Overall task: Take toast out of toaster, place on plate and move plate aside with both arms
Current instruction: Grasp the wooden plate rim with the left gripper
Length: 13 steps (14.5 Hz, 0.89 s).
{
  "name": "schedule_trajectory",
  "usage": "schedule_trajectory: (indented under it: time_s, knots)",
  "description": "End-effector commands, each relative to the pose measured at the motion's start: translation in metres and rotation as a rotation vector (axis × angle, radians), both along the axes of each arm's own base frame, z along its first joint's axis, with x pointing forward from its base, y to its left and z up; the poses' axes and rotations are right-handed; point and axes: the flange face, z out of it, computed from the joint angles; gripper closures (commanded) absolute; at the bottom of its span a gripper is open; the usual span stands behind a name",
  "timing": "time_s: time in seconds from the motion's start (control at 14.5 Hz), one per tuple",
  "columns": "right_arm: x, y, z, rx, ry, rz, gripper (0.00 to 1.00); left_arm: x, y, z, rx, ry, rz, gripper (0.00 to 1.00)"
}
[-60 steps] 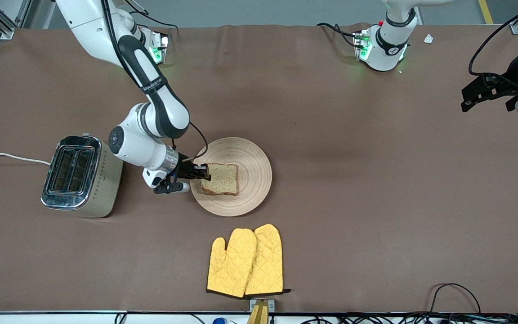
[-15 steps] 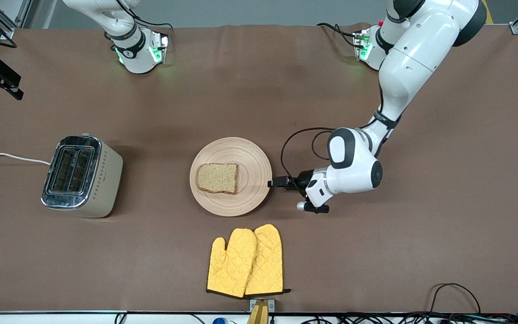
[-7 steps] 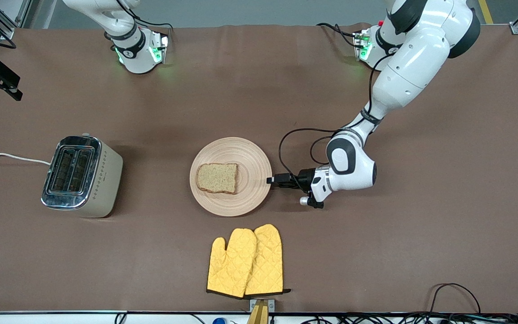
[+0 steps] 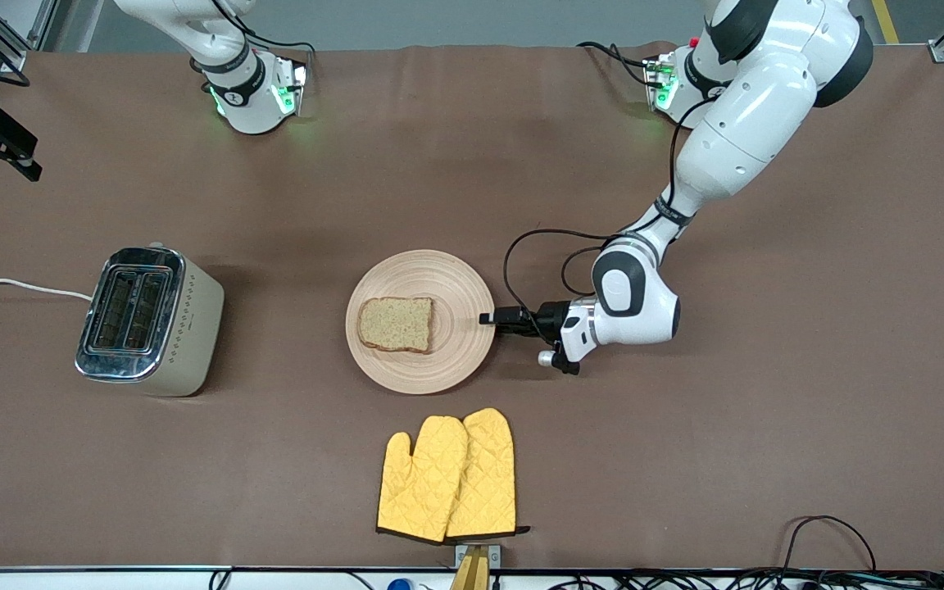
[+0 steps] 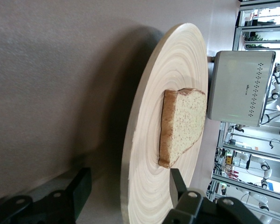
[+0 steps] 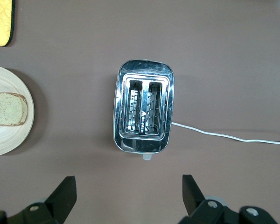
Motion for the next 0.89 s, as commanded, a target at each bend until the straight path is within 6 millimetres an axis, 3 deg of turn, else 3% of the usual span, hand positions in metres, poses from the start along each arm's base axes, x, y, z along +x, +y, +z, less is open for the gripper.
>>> schedule_trajectory:
  time_s: [0.0,0.48,0.69,0.76,0.83]
  knots:
    - [-0.005,0.001,0.006,-0.016,-0.008,-0.014,0.0,-0.007,-0.01,0.001,-0.051,0.002,-0.004,0.41]
    - [-0.006,0.01,0.008,-0.015,-0.005,-0.014,0.0,-0.008,-0.012,-0.002,-0.063,-0.002,-0.001,0.81]
    - [-0.006,0.012,0.008,-0.015,-0.005,-0.012,0.0,-0.005,-0.008,0.001,-0.068,-0.005,0.002,0.92]
    - [-0.006,0.011,0.007,-0.015,-0.003,-0.013,0.0,-0.002,-0.005,0.005,-0.083,0.0,-0.003,1.0]
    - [-0.006,0.011,0.008,-0.015,-0.005,-0.013,0.0,-0.001,-0.005,0.01,-0.103,0.003,-0.016,1.0]
